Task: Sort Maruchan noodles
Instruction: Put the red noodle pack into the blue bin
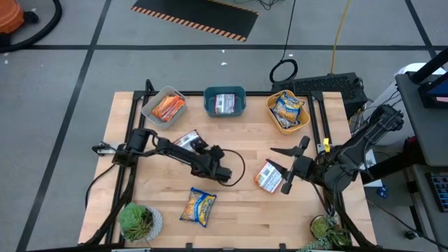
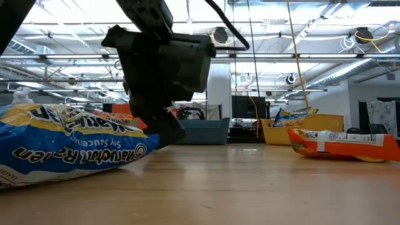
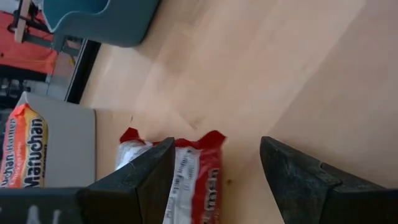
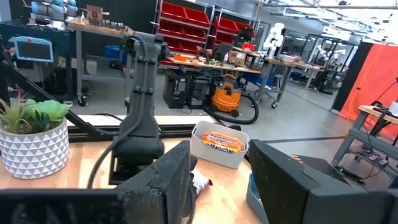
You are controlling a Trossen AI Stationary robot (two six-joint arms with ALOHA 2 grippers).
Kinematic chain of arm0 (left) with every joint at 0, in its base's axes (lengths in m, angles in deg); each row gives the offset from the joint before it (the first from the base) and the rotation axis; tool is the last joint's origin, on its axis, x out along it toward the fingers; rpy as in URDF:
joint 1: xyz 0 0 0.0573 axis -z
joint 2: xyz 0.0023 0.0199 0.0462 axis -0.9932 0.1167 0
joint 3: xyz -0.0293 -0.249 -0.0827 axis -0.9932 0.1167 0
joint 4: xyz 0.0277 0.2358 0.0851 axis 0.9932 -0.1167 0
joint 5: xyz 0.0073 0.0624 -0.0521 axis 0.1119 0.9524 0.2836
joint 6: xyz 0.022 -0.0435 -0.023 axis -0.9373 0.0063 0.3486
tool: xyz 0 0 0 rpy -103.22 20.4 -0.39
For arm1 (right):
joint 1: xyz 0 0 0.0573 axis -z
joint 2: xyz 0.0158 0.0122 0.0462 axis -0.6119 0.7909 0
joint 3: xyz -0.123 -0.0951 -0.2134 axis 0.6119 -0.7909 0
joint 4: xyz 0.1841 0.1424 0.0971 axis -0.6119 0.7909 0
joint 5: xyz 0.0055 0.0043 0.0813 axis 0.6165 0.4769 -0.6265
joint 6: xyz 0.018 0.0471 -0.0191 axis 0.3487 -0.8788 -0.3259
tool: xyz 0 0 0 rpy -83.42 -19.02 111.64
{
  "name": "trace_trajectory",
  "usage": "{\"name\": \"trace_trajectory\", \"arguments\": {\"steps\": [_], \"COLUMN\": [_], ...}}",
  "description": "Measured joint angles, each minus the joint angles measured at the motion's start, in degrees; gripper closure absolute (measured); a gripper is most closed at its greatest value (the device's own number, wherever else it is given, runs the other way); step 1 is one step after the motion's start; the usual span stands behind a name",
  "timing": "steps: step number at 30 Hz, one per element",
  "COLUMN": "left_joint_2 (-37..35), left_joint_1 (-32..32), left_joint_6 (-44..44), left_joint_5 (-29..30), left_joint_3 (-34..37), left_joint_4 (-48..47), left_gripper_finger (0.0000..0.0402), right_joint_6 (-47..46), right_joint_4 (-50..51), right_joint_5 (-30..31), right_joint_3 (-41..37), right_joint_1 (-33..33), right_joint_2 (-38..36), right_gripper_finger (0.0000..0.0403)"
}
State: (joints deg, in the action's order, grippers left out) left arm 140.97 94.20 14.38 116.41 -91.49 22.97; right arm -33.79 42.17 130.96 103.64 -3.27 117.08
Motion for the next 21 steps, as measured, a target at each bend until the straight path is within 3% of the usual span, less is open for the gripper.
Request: {"name": "trace_trajectory", "arguments": {"steps": [9,16,21], "left_joint_2": [0.0,-0.5,-0.5], "left_joint_1": [-1.6,-2.5,-2.6], "left_joint_6": [0.8,2.1,1.9], "left_joint_5": [-1.3,-1.0,-0.8], "left_joint_3": [1.5,4.7,5.0], "left_joint_4": [-0.8,-0.1,-0.1], "left_gripper_finger": [0.0161,0.0164,0.0215], "right_joint_6": [4.1,5.3,5.6], "right_joint_4": [-4.7,-5.4,-5.5], "right_joint_5": [-4.5,-4.4,-4.4], "right_joint_3": [0.0,0.0,0.0], "right_joint_1": [0.0,0.0,0.0], "right_joint_2": [1.3,1.5,1.5], "right_gripper_finger": [0.0241,0.0241,0.0241]}}
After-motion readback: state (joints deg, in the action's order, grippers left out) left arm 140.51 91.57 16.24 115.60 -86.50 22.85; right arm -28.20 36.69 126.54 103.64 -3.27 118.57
